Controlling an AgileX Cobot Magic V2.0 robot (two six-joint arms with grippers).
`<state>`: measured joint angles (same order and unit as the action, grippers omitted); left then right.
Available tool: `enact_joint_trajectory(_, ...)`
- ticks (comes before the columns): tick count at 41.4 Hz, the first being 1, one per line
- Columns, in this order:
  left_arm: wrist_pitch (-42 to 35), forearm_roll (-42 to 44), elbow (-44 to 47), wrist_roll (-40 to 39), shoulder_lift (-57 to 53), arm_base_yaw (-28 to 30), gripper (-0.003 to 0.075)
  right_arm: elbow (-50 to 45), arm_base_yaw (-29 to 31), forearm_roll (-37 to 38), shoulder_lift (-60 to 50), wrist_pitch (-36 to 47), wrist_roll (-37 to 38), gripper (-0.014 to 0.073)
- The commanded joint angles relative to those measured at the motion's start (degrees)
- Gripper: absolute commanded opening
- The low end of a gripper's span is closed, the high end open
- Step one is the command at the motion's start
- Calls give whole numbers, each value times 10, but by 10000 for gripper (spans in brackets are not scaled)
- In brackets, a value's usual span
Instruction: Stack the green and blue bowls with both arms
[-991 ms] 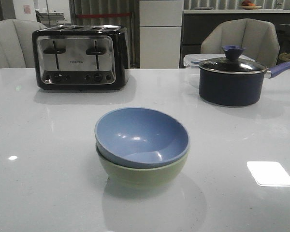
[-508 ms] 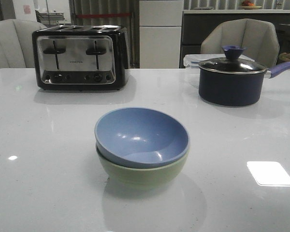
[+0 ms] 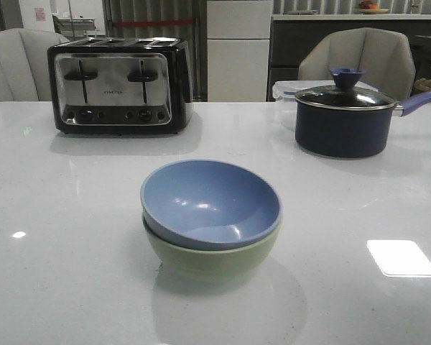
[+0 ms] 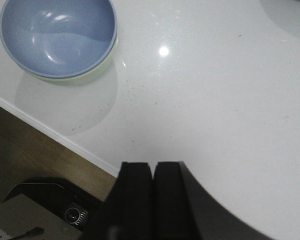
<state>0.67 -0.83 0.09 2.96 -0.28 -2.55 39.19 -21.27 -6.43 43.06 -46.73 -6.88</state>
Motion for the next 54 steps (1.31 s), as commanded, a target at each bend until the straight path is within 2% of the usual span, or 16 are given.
enact_joint_trajectory(1, -50, -5, 4, -5, -12, -5, 93, 16, 5, -5, -4, 32, 0, 56)
enact_joint_trajectory(9, -50, -5, 4, -5, -12, -5, 93, -6, 22, 0, -30, 54, -4, 56)
enact_joint_trajectory(14, -50, -5, 4, -5, -12, -5, 93, -68, 75, 2, -95, 145, -4, 56)
enact_joint_trajectory(24, -50, -5, 4, -5, -12, -5, 93, -256, 172, 2, -283, 362, -4, 56)
enact_joint_trajectory(30, -50, -5, 4, -5, -12, -5, 93, -351, 211, 2, -393, 442, -4, 56)
enact_joint_trajectory(36, -50, -5, 4, -5, -12, -5, 93, -406, 224, 2, -449, 475, -4, 56)
enact_joint_trajectory(54, -50, -5, 4, -5, -11, -5, 93, -406, 224, 2, -447, 477, -4, 56)
